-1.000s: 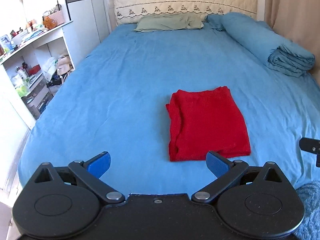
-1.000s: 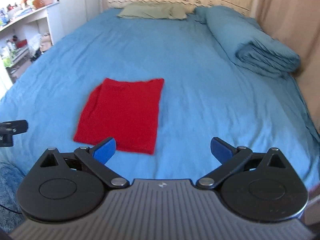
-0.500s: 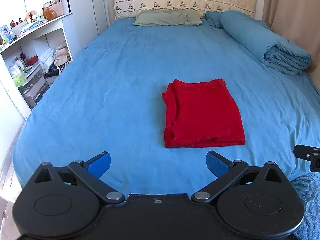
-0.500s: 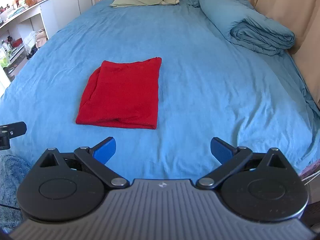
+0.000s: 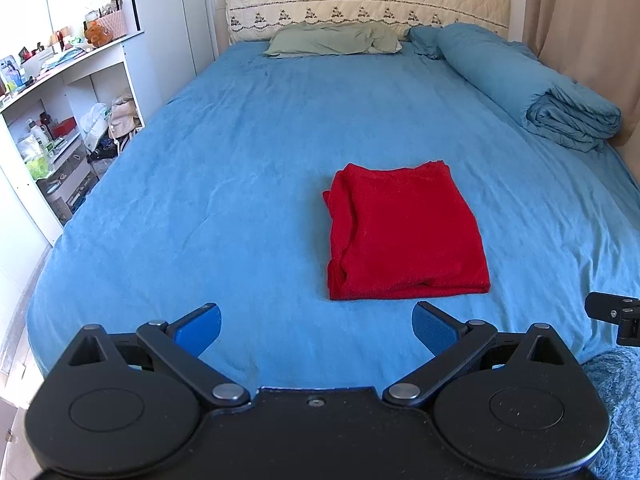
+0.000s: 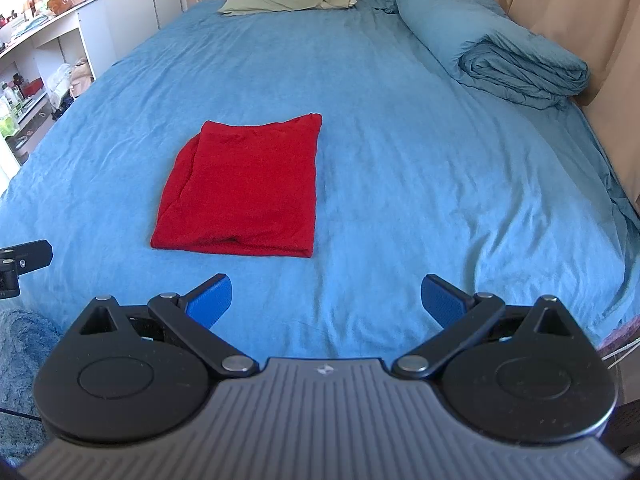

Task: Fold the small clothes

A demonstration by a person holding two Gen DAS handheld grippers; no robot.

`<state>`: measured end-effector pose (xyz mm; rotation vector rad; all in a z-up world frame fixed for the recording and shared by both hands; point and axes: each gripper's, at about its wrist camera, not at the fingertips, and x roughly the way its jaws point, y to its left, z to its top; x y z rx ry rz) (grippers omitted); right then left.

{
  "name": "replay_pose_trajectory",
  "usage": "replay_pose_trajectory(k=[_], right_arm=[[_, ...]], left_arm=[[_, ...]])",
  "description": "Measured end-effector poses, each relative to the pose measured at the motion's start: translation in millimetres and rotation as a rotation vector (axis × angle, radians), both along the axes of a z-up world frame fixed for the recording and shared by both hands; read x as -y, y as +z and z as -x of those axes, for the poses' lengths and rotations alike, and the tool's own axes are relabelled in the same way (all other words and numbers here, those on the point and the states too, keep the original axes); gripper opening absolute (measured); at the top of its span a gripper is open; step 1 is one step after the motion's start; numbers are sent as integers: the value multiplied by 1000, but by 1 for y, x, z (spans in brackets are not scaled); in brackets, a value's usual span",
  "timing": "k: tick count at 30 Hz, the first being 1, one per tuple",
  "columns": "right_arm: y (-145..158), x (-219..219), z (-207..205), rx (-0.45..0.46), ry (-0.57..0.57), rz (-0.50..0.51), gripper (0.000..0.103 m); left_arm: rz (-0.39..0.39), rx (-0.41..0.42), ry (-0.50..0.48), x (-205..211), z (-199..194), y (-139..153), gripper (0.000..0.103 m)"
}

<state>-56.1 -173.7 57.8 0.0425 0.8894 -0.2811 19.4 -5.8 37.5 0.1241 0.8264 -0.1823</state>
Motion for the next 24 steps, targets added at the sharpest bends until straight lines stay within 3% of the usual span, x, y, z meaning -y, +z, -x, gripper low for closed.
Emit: replay_pose_trajectory(k=[24], right_arm=[[-2,-2,-2,-10,-11,-16,103]], left_arm=[[4,14,5,-4,-4,4,103]])
